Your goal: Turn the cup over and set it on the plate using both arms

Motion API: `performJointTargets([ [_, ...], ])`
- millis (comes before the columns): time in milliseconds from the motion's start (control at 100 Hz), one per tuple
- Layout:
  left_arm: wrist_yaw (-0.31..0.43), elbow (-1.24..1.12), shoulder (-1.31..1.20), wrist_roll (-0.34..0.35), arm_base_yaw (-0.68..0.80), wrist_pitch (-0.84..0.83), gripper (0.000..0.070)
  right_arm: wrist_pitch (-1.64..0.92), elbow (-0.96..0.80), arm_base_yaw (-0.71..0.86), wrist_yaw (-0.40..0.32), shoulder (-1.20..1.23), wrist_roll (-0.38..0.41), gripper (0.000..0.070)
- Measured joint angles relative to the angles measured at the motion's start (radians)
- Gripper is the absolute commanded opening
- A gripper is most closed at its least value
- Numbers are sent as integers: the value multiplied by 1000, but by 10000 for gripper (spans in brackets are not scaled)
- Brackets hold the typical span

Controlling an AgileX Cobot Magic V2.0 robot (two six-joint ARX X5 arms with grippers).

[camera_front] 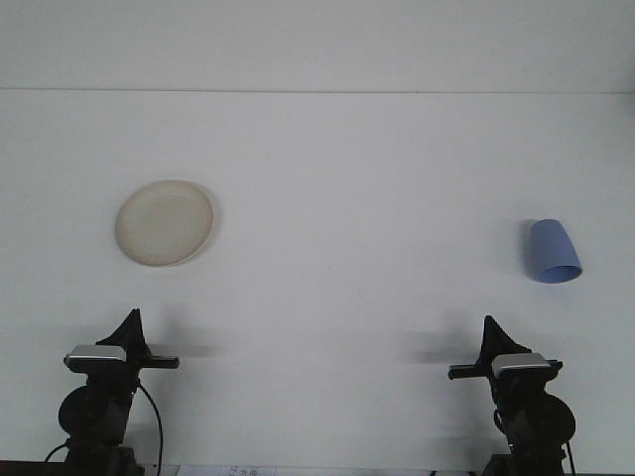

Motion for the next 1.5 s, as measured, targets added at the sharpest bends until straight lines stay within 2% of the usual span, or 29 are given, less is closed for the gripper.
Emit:
performJointTargets([
  [680, 0, 0, 0, 0, 0, 0, 16, 0, 0, 0, 0, 0, -1, 5],
  [810, 0, 0, 0, 0, 0, 0, 16, 23, 0, 0, 21, 0, 4, 5],
  [960, 0, 0, 0, 0, 0, 0, 16, 37, 0, 0, -37, 0, 87, 5],
  [1160, 0, 0, 0, 0, 0, 0, 16, 106, 1, 0, -30, 0, 229, 4],
  [1240, 0, 0, 0, 0, 0, 0, 16, 95, 42, 0, 9, 3, 288, 5],
  [1330, 0, 0, 0, 0, 0, 0, 16, 51, 163, 0, 73, 53, 307, 12],
  [1360, 0, 0, 0, 0, 0, 0, 16, 35, 215, 0, 78, 79, 304, 33],
  [1390, 0, 0, 0, 0, 0, 0, 16, 14, 269, 0, 84, 108, 291, 86],
  [1500, 0, 0, 0, 0, 0, 0, 16, -87, 472, 0, 98, 241, 210, 396],
])
